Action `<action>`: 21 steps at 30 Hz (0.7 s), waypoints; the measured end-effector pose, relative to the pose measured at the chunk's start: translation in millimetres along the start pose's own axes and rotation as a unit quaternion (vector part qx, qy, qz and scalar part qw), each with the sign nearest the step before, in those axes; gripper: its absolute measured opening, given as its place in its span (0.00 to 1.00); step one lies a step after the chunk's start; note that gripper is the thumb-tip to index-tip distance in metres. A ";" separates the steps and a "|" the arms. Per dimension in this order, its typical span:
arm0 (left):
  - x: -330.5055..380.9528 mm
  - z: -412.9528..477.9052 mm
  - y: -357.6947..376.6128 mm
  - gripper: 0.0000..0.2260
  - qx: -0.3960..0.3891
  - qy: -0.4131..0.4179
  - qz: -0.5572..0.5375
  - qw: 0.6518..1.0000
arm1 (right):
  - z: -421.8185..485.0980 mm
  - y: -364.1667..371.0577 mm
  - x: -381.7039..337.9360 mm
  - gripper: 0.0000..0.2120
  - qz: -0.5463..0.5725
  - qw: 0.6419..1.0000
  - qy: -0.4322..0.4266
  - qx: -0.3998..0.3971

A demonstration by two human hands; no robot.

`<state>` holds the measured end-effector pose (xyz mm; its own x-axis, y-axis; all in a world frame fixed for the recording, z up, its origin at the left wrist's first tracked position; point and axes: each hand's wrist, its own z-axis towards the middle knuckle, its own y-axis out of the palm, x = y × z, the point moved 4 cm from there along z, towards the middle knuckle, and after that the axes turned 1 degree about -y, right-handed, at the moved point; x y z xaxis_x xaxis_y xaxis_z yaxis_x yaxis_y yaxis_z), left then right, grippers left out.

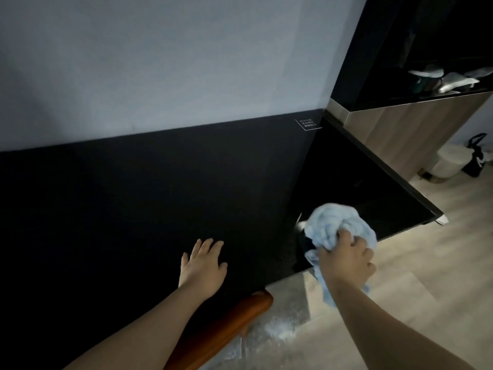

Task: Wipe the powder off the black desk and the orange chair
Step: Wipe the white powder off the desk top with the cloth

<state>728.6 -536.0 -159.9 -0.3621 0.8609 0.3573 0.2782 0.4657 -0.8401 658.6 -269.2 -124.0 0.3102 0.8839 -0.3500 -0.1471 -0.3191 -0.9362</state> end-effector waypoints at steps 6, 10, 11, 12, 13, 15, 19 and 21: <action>-19.3 8.2 -7.5 0.24 0.045 -0.009 0.006 0.999 | -60.1 36.3 -95.2 0.26 -0.017 0.929 -0.365 -0.063; -26.2 8.6 -4.9 0.27 0.021 0.000 0.028 0.999 | -47.9 54.7 -57.4 0.28 -0.076 0.953 -0.276 -0.101; -26.3 8.3 -4.5 0.27 0.013 0.005 0.028 1.000 | -39.5 50.7 -41.2 0.29 -0.095 0.963 -0.239 -0.086; -25.8 8.0 -5.0 0.27 0.008 0.011 0.026 1.000 | -30.1 44.7 -24.5 0.29 -0.108 0.971 -0.201 -0.069; -25.4 7.5 -5.8 0.27 0.006 0.015 0.024 1.000 | -19.9 37.7 -8.1 0.29 -0.114 0.979 -0.160 -0.056; -24.5 6.1 -8.1 0.27 0.000 0.020 0.022 1.000 | -3.2 22.3 19.5 0.27 -0.094 0.993 -0.059 -0.047; -21.8 1.4 -13.6 0.27 -0.009 0.027 0.025 0.999 | 5.7 1.2 31.6 0.22 -0.036 0.998 0.044 0.019; -19.1 0.6 -15.8 0.27 -0.004 0.029 0.018 0.999 | 1.3 -4.9 12.2 0.24 0.008 0.998 0.003 0.054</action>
<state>730.7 -559.9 -153.7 -0.2991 0.8878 0.3498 0.2978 0.4352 -0.8497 661.9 -256.4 -123.6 0.3120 0.8769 -0.3656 -0.2527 -0.2944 -0.9217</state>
